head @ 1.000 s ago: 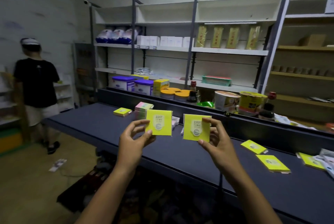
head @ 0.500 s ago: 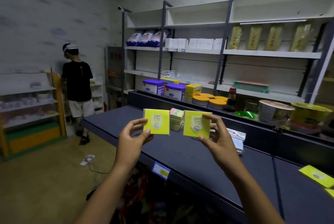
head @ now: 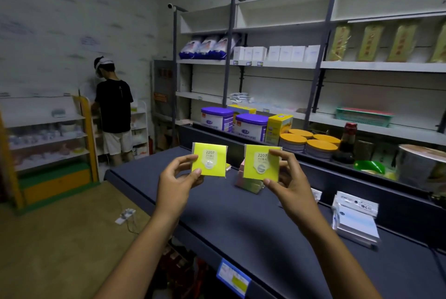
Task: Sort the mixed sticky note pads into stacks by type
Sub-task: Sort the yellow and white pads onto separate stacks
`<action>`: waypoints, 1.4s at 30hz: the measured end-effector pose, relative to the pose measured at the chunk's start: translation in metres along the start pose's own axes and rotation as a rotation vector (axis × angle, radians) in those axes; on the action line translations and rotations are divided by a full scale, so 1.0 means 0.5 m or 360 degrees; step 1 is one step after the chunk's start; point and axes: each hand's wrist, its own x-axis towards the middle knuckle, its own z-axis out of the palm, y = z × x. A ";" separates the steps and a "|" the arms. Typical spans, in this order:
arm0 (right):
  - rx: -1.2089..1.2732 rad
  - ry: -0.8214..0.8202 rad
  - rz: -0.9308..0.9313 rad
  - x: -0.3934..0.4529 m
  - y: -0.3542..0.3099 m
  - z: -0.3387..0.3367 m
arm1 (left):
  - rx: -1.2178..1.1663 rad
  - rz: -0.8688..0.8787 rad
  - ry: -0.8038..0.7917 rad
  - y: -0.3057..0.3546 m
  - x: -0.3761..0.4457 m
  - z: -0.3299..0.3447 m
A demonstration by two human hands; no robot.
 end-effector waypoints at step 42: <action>-0.0467 0.0451 0.0300 0.267 0.128 0.306 | 0.1306 0.0358 -0.1061 -0.382 0.486 -0.019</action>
